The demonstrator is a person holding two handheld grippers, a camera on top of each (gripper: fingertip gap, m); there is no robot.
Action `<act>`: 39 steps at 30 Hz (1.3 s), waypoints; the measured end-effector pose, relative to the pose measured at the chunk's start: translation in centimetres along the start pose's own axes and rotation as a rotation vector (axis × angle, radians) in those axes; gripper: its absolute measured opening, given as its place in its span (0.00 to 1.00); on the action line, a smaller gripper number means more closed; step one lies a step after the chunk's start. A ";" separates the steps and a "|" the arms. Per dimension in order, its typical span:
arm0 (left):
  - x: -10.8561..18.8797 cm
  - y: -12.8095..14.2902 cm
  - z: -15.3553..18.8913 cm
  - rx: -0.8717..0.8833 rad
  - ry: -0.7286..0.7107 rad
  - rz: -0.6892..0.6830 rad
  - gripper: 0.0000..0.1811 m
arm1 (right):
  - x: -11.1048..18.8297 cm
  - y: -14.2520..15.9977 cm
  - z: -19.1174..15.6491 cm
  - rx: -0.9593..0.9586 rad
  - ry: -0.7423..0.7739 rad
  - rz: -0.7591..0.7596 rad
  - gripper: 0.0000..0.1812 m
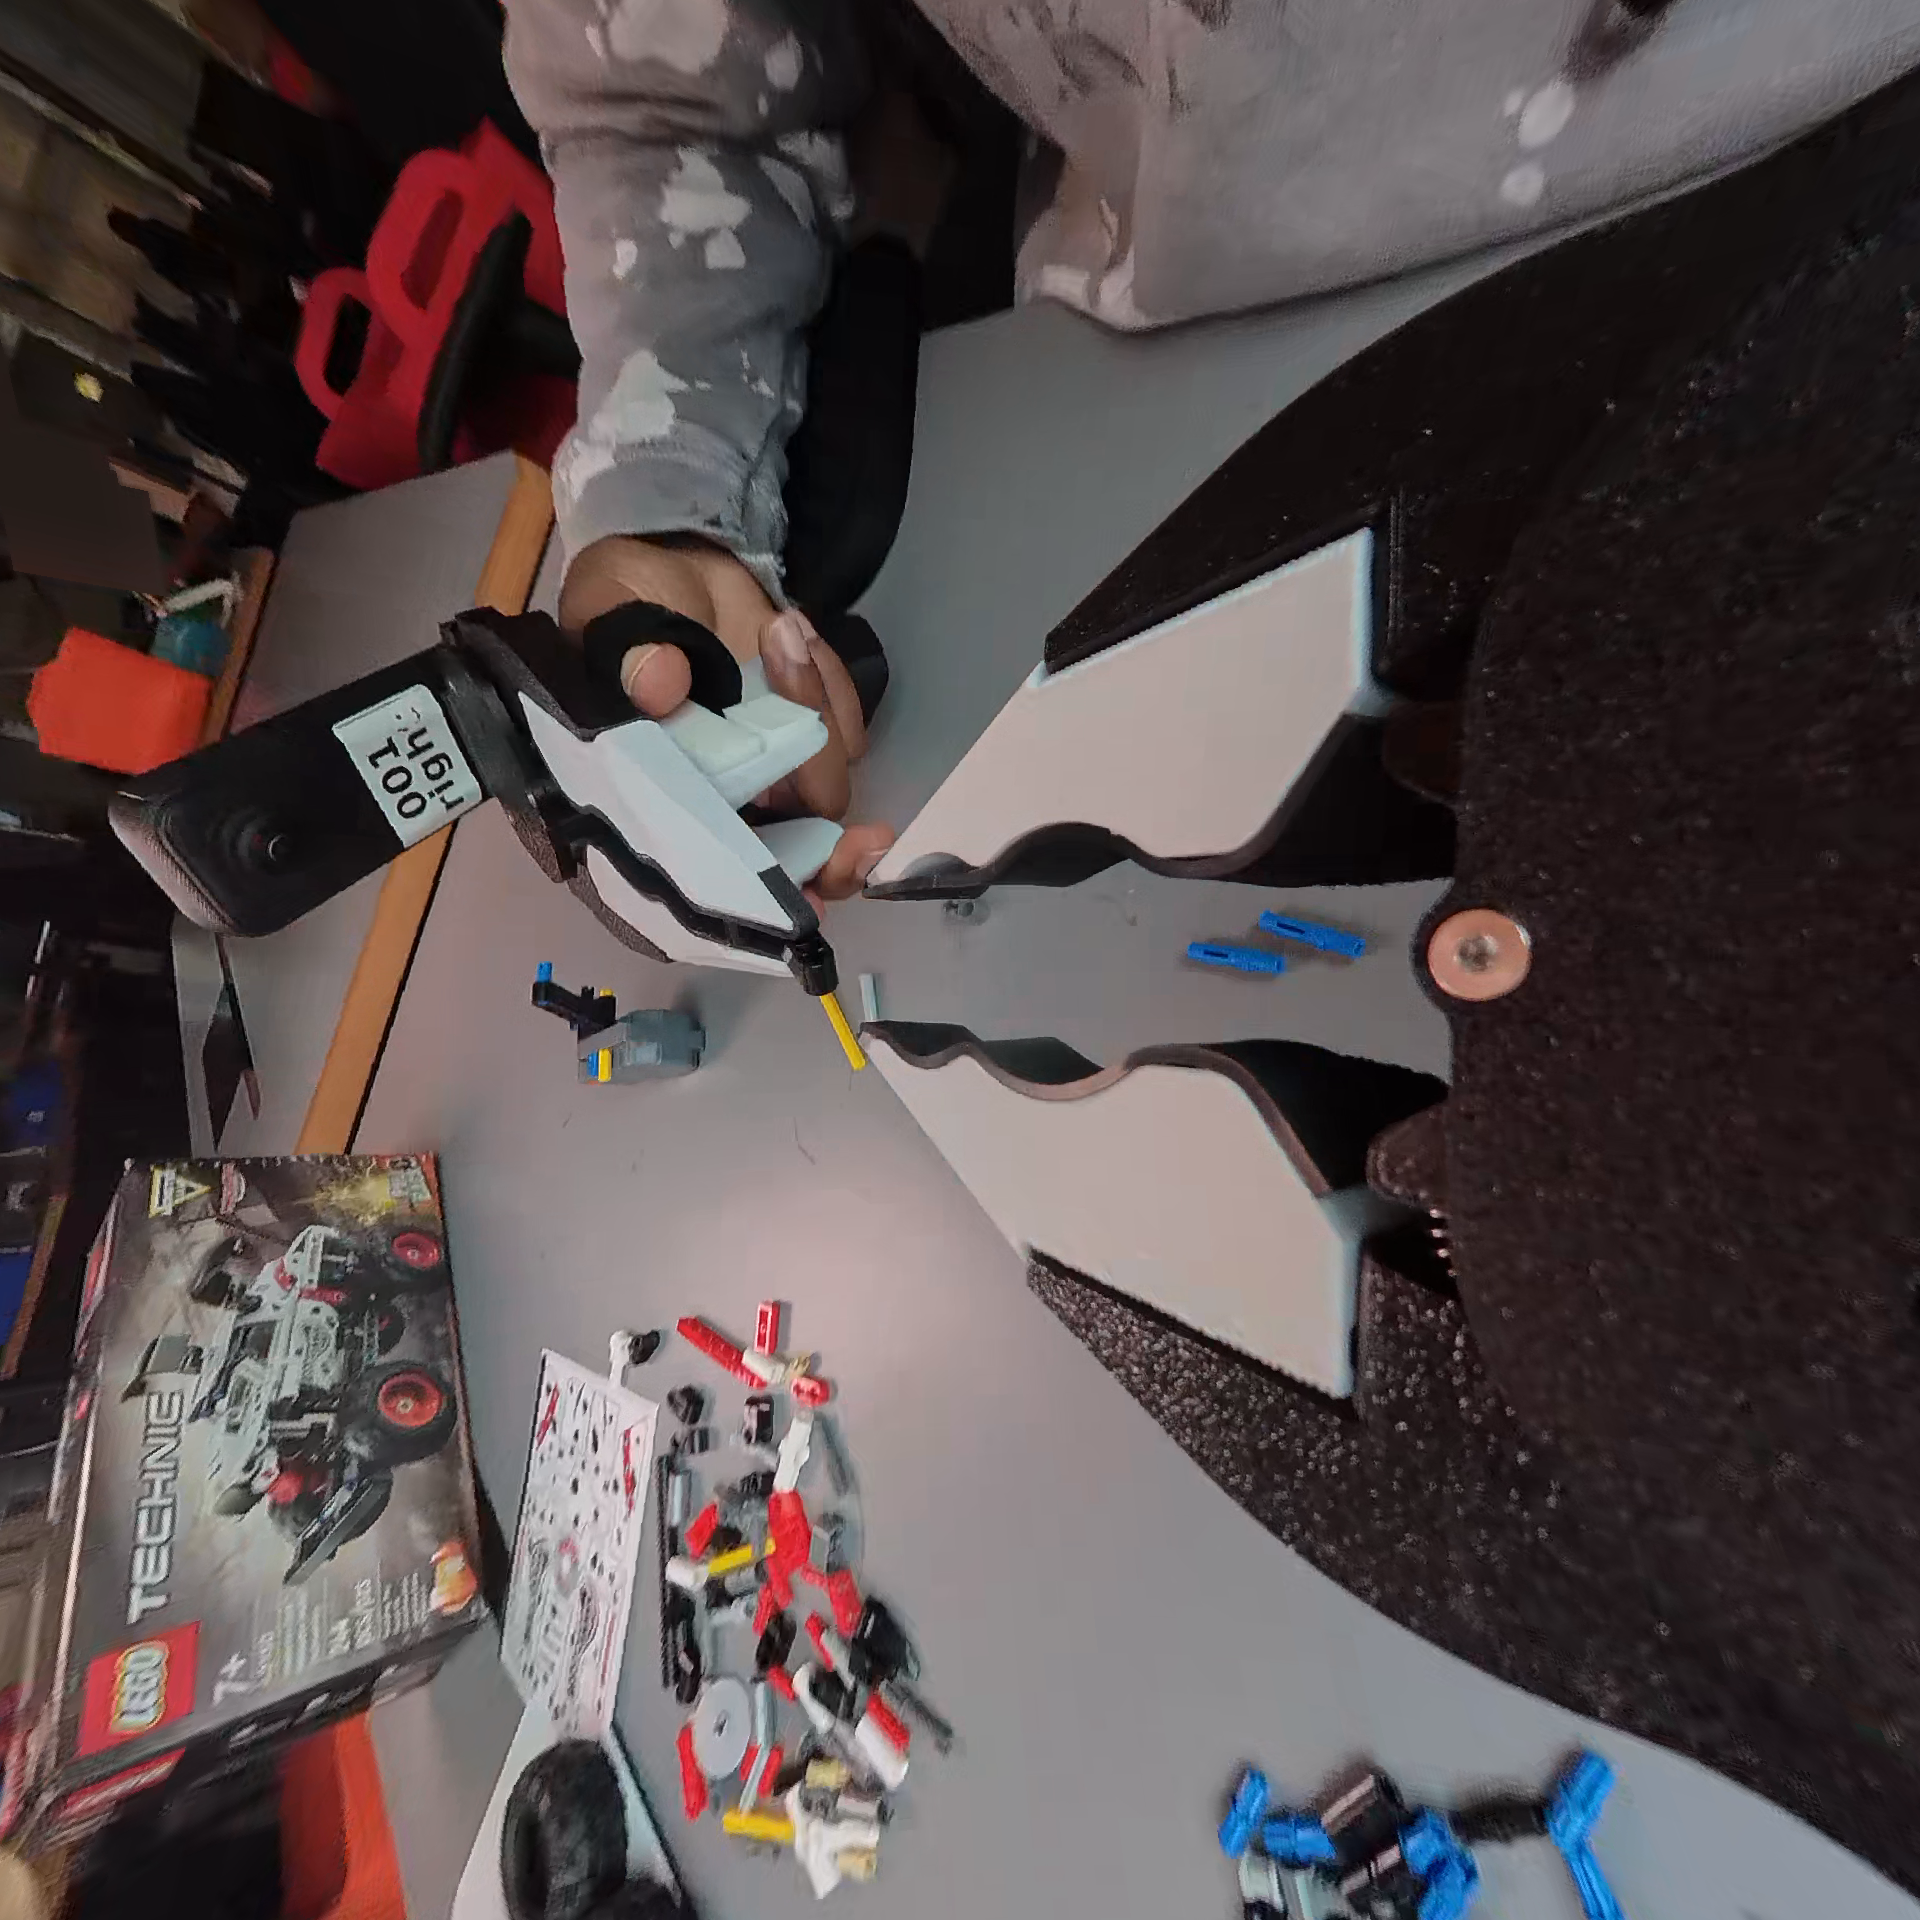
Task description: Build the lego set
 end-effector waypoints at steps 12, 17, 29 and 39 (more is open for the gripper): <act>-2.0 1.8 0.3 -0.674 -0.523 -0.179 0.07 | -1.6 1.4 1.1 -0.203 0.102 -0.065 0.04; -1.3 0.9 0.7 -0.568 -0.419 -0.076 0.05 | -0.9 0.5 -0.8 -0.047 0.049 -0.016 0.14; 1.0 -2.4 4.4 -0.107 0.292 0.319 0.04 | 0.5 -1.3 -7.1 0.625 0.045 0.135 0.09; 0.8 -1.1 0.0 0.120 0.128 0.152 0.11 | 0.9 -1.5 -1.1 0.863 0.700 -0.208 0.04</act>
Point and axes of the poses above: each gripper's, where its closed fingertips meet, x back along the fingers, y out of its underside, z = x × y across the jaws, the point moved 4 cm from there along x, back along the fingers, and after that the axes turned 12 degrees about -z, right-handed, at the moved point
